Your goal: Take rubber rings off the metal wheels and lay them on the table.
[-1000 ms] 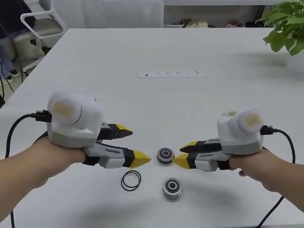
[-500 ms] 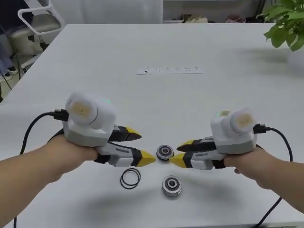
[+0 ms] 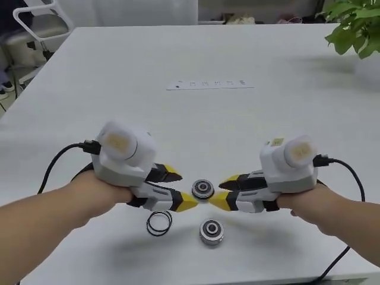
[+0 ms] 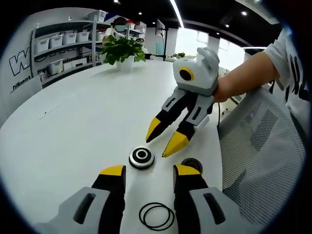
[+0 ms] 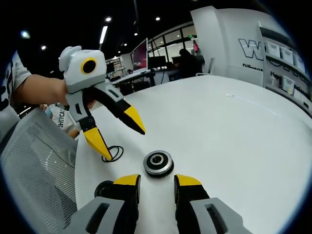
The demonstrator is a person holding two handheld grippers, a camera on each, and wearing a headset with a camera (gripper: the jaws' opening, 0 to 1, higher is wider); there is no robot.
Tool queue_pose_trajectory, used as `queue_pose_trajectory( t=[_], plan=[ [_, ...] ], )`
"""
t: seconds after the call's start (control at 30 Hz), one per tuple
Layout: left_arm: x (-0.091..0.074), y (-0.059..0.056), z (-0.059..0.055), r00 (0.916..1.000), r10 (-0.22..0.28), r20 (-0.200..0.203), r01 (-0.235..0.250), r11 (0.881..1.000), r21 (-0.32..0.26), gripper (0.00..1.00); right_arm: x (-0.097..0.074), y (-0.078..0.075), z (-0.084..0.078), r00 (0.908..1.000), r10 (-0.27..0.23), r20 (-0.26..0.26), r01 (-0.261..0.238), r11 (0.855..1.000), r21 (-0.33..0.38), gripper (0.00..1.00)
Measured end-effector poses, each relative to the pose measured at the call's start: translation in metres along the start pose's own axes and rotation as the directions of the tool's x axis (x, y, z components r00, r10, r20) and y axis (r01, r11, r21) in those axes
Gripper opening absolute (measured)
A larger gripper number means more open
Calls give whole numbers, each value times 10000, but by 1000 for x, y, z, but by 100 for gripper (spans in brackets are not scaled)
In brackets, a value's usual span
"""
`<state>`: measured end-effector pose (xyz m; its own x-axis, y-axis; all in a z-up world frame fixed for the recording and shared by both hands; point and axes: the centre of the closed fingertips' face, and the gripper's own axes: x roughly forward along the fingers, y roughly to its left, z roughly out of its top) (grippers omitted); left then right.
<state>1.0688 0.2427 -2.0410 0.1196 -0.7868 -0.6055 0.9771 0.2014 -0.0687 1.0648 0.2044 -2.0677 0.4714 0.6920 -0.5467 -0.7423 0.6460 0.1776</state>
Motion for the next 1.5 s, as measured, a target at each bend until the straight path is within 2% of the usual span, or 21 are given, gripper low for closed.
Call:
queue_pose_trajectory(
  t=[0.23,0.37,0.5,0.67,0.93,0.97,1.03,1.07,1.1,1.2,1.27,1.5],
  plan=[
    [11,3,5,10000,-3,82,4,10000,-98,31,1,0,-2,10000,20,-11,-20,10000,30,26],
    [18,7,9,9998,50,182,-43,9993,-358,27,1,1,-3,10000,27,-38,-27,10000,49,26],
    [24,6,12,9997,-32,250,43,9990,-449,24,1,2,-5,10000,48,-66,-48,10000,49,26],
    [29,3,11,9998,-100,147,105,9992,-377,21,1,2,-6,10000,50,-51,-49,10000,70,26],
    [36,8,5,9999,86,-128,-89,9996,-279,15,1,1,-6,10000,37,15,-37,9999,155,26],
    [37,9,7,9999,108,-12,-108,9998,-183,15,1,1,-6,10000,39,13,-39,9999,153,25],
    [37,8,7,9999,103,-51,-105,9996,-265,14,1,1,-7,10000,41,6,-41,9999,129,25],
    [38,6,5,9999,77,-143,-81,9997,-225,13,1,1,-7,10000,44,6,-44,9999,127,25],
    [39,7,7,9998,166,-80,-166,9999,38,12,1,1,-7,10000,46,7,-46,9999,124,25],
    [39,8,6,9995,313,-106,-309,9989,353,11,1,1,-7,10000,20,15,-20,9999,111,26],
    [39,11,6,9988,493,-75,-489,9979,434,8,2,0,-6,10000,-6,46,5,9999,137,26],
    [39,11,5,9978,662,50,-663,9958,627,7,6,-1,0,9999,-87,145,86,9999,80,26]
  ],
)
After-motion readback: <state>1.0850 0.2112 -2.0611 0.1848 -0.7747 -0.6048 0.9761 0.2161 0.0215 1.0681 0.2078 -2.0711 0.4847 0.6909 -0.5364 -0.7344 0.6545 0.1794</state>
